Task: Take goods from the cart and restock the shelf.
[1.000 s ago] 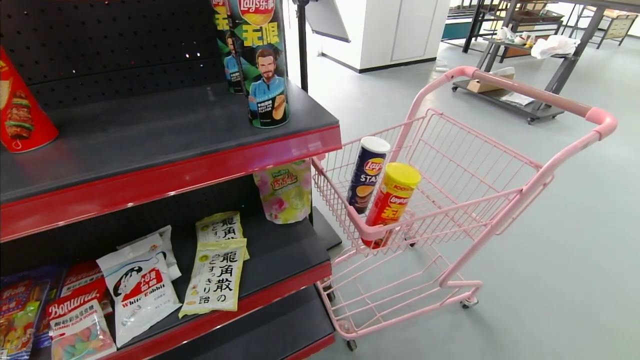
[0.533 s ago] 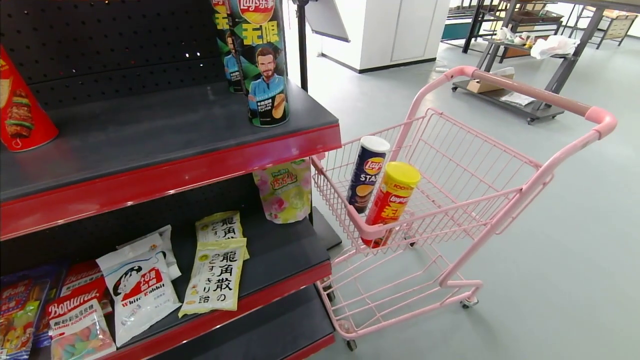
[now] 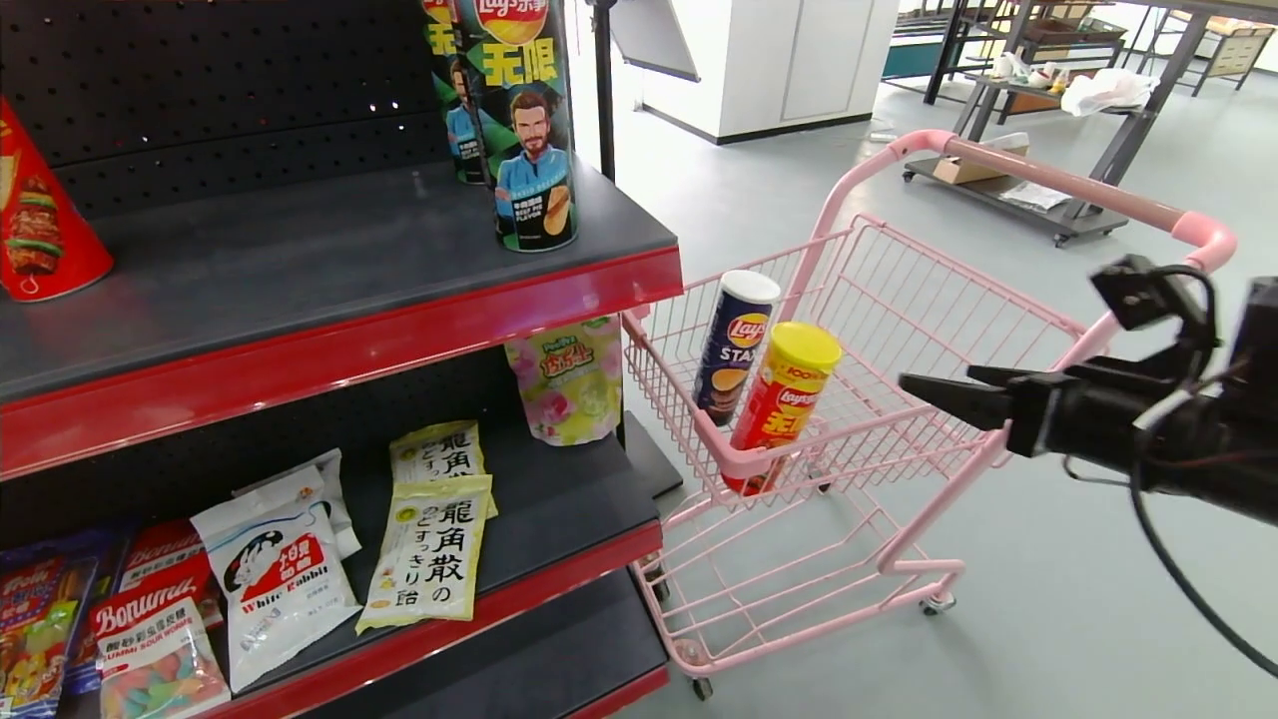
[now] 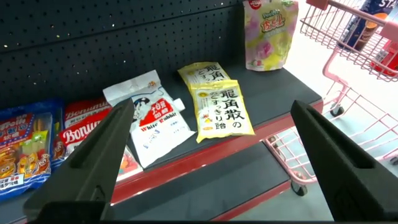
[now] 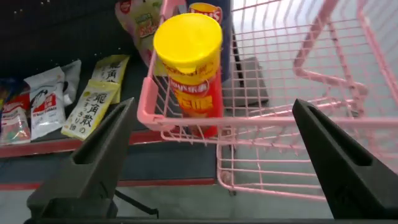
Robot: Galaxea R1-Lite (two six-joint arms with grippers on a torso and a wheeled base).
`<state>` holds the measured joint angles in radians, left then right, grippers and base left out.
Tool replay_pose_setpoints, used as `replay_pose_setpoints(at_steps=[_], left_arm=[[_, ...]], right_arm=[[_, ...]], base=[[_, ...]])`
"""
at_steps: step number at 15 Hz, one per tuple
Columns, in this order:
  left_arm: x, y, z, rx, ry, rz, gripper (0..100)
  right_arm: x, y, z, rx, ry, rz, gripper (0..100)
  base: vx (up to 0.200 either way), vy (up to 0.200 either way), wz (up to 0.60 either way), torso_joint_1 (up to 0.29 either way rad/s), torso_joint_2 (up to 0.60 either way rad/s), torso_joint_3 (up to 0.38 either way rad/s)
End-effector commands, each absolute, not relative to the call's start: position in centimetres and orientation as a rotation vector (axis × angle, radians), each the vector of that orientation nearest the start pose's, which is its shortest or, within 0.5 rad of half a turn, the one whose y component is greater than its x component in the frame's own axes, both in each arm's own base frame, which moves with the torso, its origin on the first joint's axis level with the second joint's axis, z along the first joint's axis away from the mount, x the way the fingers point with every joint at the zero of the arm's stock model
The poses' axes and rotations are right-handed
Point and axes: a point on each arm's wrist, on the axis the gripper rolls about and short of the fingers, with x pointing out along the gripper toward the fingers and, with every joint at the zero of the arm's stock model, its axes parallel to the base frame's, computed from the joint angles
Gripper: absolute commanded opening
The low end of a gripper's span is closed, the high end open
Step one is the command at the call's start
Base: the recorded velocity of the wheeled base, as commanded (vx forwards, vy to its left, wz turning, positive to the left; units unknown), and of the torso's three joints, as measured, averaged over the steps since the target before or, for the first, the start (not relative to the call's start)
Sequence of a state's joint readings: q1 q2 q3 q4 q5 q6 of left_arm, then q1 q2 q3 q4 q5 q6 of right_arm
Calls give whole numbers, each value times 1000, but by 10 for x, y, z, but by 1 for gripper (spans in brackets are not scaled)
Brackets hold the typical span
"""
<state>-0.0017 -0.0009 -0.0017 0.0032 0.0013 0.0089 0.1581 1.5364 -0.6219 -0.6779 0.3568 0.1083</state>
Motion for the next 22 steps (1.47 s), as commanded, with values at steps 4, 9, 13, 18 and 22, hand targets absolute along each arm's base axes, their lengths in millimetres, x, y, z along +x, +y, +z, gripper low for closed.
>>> replay_pose_setpoints(at_steps=[4,9,13,18,22], left_arm=[[-23,0,76,9,2,0,100],[-23,0,76,9,2,0,100],[-23,0,76,9,2,0,100],[-23,0,75,9,3,0,100],[-23,0,76,9,2,0,100]], right_arm=[[321,92,139,116,358,621,100],[337,98,121,101,391,605,100],[362,105,113,96,376,600,100],[377,119,109,92,360,626,100],[378,127,102,92,377,622,0]], base=[[0,0,0,0,0,0],[0,0,0,0,0,0],[0,0,0,0,0,0],[0,0,0,0,0,0],[0,0,0,0,0,0]])
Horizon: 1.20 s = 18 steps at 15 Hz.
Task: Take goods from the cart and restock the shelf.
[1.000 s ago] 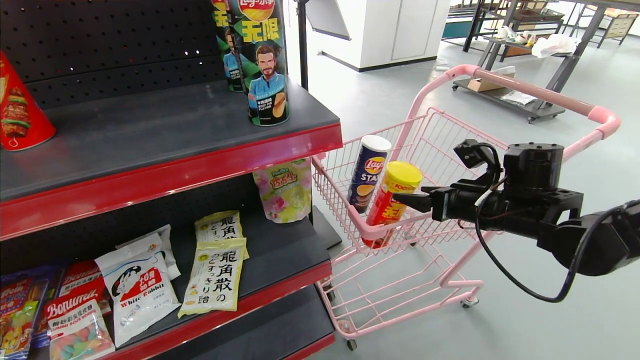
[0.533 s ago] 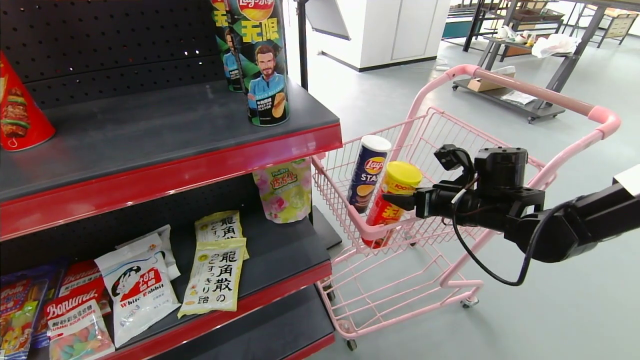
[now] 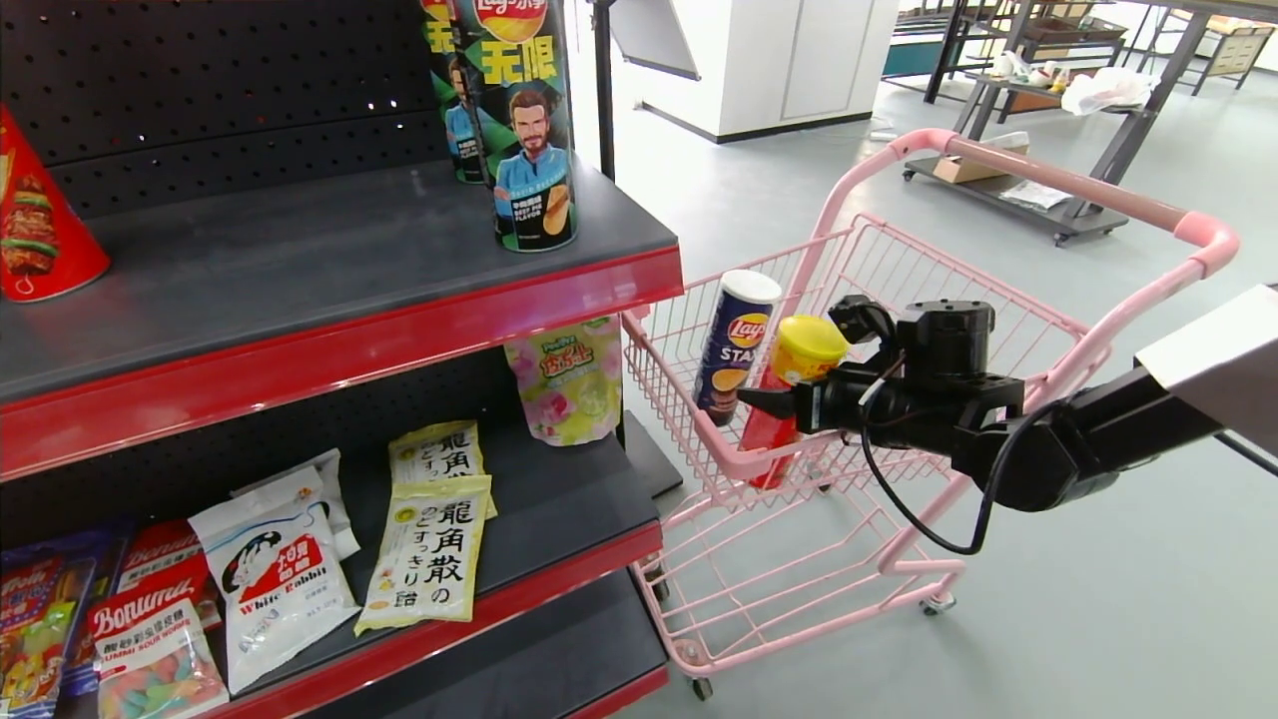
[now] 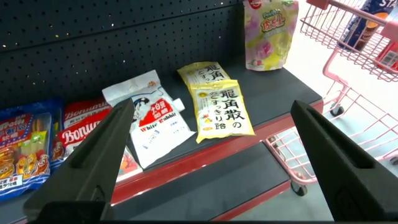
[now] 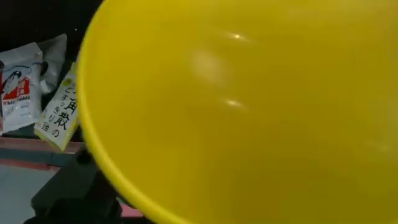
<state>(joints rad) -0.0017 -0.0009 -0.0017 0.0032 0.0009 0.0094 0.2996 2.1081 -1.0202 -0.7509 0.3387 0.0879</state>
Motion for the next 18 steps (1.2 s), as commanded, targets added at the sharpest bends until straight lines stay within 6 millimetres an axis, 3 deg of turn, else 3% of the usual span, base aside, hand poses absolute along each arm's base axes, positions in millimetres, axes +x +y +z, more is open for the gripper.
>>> replay_pose_setpoints(at_steps=[1,5,7,10,11,13,15,16,18], left_arm=[[-23,0,76,9,2,0,100],[-23,0,76,9,2,0,100],[-23,0,76,9,2,0,100],[-23,0,76,9,2,0,100],[-23,0,76,9,2,0,100],[-23,0,75,11,3,-2,100],[-23,0,75,11,3,-2,100],[-23,0,75,11,3,-2,100],[-23,0,76,11,6,-2,100]], right_arm=[[379,126,103,94,372,617,0],[375,124,112,87,348,614,0],[369,120,136,86,290,612,0],[349,97,194,73,132,578,0],[349,97,195,71,129,577,0],[323,78,243,65,38,545,0],[304,72,270,63,13,538,0],[275,67,288,63,57,486,0],[234,60,292,11,173,401,0]], base=[[0,0,0,0,0,0],[0,0,0,0,0,0],[0,0,0,0,0,0],[0,0,0,0,0,0],[0,0,0,0,0,0],[0,0,0,0,0,0],[0,0,0,0,0,0],[0,0,0,0,0,0],[0,0,0,0,0,0]])
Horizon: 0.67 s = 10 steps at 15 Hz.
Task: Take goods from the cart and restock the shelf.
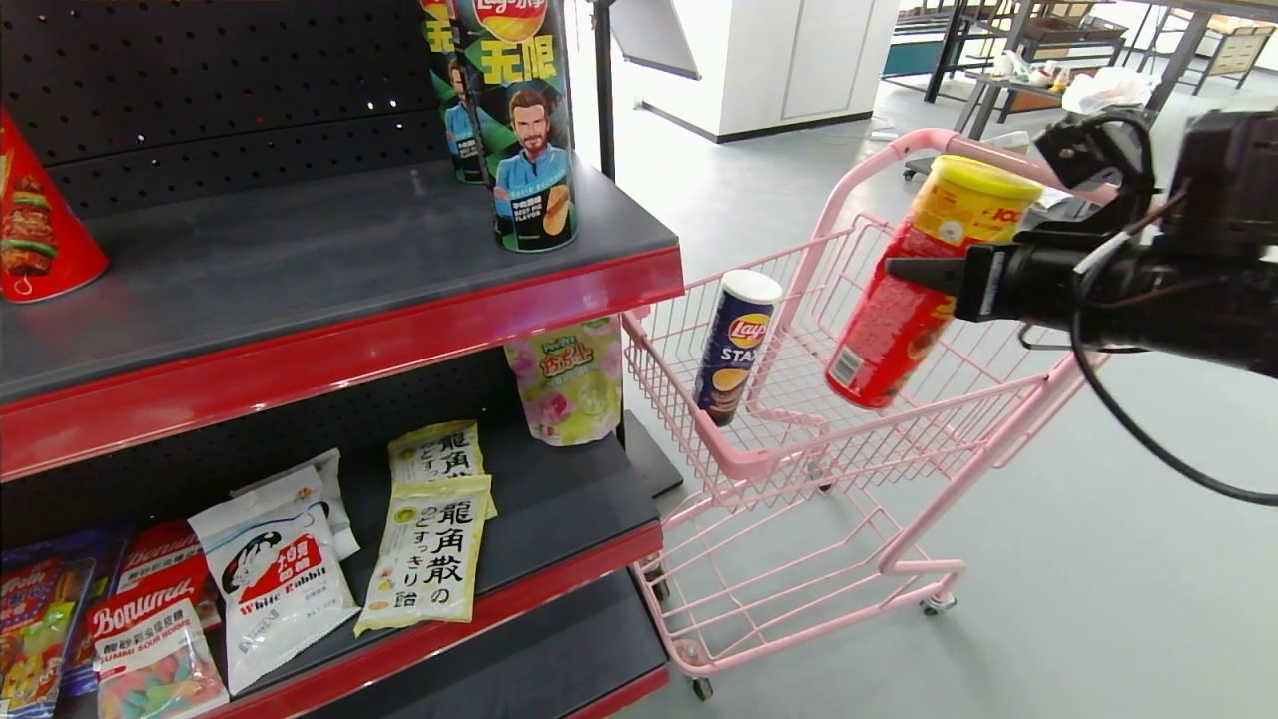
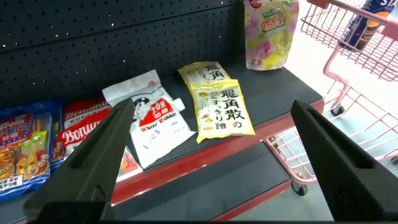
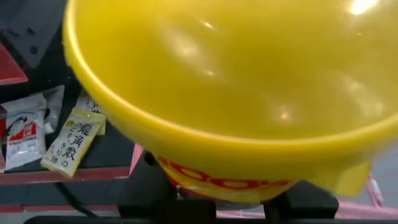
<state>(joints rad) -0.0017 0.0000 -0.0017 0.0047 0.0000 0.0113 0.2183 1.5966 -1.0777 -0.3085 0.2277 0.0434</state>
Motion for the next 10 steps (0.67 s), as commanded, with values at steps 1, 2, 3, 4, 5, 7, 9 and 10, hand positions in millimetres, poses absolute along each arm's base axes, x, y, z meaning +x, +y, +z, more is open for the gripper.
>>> replay_pose_setpoints(at_steps=[1,2,3,4,5,7,9,10], left_arm=[[-23,0,76,11,6,-3,100],[-23,0,76,11,6,-3,100],[-23,0,76,11,6,-3,100],[-23,0,76,12,6,-3,100],[-23,0,76,11,6,-3,100],[-23,0,76,12,6,-3,100],[-23,0,76,12,6,-3,100],[-23,0,76,12,6,-5,100]], right_arm=[[215,59,283,13,213,420,0],[204,56,276,10,228,415,0],[177,49,266,3,240,417,0],[164,47,263,3,231,434,0],[150,47,264,9,208,506,0],[127,50,255,-3,237,651,0],[126,51,247,-22,263,660,0],[127,51,243,-34,278,649,0]], base=[[0,0,0,0,0,0],[0,0,0,0,0,0],[0,0,0,0,0,0],[0,0,0,0,0,0],[0,0,0,0,0,0],[0,0,0,0,0,0],[0,0,0,0,0,0],[0,0,0,0,0,0]])
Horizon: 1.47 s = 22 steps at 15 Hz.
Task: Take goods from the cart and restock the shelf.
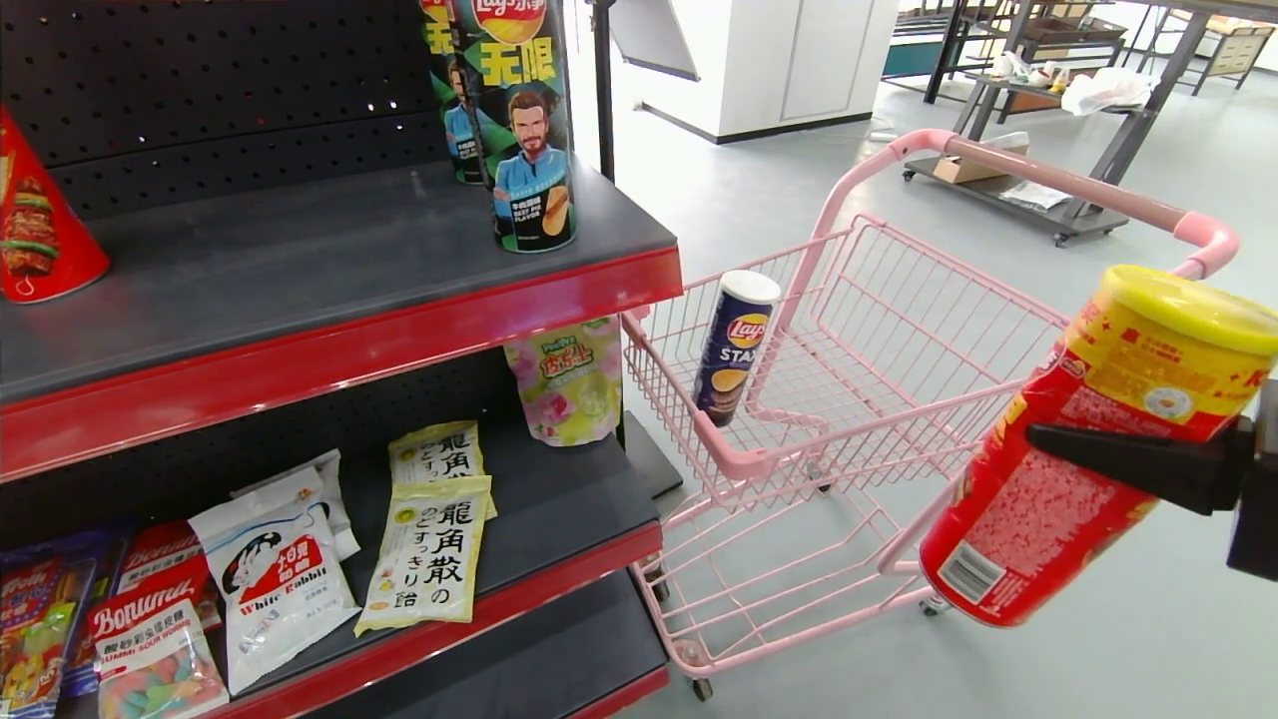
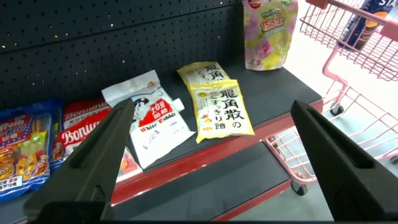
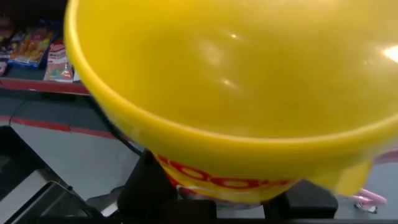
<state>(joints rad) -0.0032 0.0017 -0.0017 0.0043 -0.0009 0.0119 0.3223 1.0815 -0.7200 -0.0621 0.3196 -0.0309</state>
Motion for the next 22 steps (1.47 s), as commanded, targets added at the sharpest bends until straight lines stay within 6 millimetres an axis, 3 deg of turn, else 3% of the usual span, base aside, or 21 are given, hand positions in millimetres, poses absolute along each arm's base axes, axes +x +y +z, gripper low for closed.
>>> replay_pose_setpoints(at_steps=[1,7,22], left_arm=[[-23,0,76,12,6,-3,100],[-22,0,76,12,12,-3,100],[-22,0,76,12,11,-5,100]], right_arm=[[127,51,241,-42,283,646,0],[133,51,234,-71,307,629,0],[149,56,239,-106,306,638,0]], base=[[0,0,0,0,0,0],[0,0,0,48,-156,-106],[0,0,0,204,-540,-334]])
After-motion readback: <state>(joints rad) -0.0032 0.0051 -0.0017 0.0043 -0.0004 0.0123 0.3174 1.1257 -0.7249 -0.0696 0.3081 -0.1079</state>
